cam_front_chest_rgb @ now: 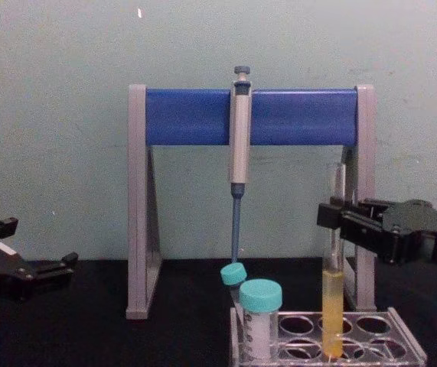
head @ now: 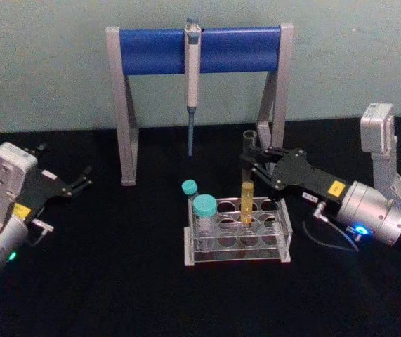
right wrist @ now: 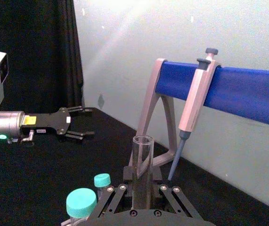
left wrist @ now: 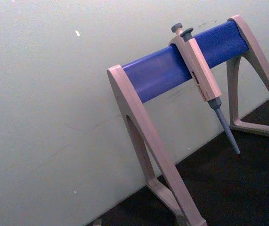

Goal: Pick up the test tube from the test tube rack, shake it, then place it back into the test tube rack.

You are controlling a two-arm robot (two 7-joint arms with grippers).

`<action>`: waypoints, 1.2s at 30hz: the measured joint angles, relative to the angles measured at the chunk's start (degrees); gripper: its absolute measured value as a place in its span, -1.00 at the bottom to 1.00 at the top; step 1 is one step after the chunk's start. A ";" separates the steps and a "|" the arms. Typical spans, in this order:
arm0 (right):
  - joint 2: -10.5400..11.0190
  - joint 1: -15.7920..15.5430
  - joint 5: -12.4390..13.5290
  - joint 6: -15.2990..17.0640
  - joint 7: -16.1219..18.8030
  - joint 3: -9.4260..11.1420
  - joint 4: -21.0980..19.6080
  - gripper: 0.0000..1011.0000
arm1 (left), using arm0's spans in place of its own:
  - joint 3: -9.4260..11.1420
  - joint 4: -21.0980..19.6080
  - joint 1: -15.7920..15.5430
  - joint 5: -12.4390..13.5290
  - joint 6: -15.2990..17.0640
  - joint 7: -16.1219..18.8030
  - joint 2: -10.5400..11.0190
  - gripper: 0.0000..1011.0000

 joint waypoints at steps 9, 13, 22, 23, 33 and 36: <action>-0.06 0.13 -0.39 0.28 0.23 -0.42 0.53 -0.55 | 0.00 0.00 0.00 0.00 0.00 0.00 0.00 0.98; -0.02 0.10 -0.62 0.36 0.26 -0.57 0.69 -0.55 | 0.00 0.00 0.00 0.00 0.00 0.00 0.00 0.98; 0.01 0.11 -1.39 0.48 0.23 -1.05 0.98 -0.55 | 0.00 0.00 0.00 0.00 0.00 0.00 0.00 0.98; 0.01 0.11 -1.43 0.51 0.22 -1.08 1.01 -0.55 | 0.00 0.00 0.00 0.00 0.00 0.00 0.00 0.98; -0.03 0.13 -1.99 0.93 -0.02 -1.34 1.35 -0.55 | 0.00 0.00 0.00 0.00 0.00 0.00 0.00 0.98; -0.07 0.21 -2.09 1.04 -0.03 -1.40 1.53 -0.55 | 0.00 0.00 0.00 0.00 0.00 0.00 0.00 0.98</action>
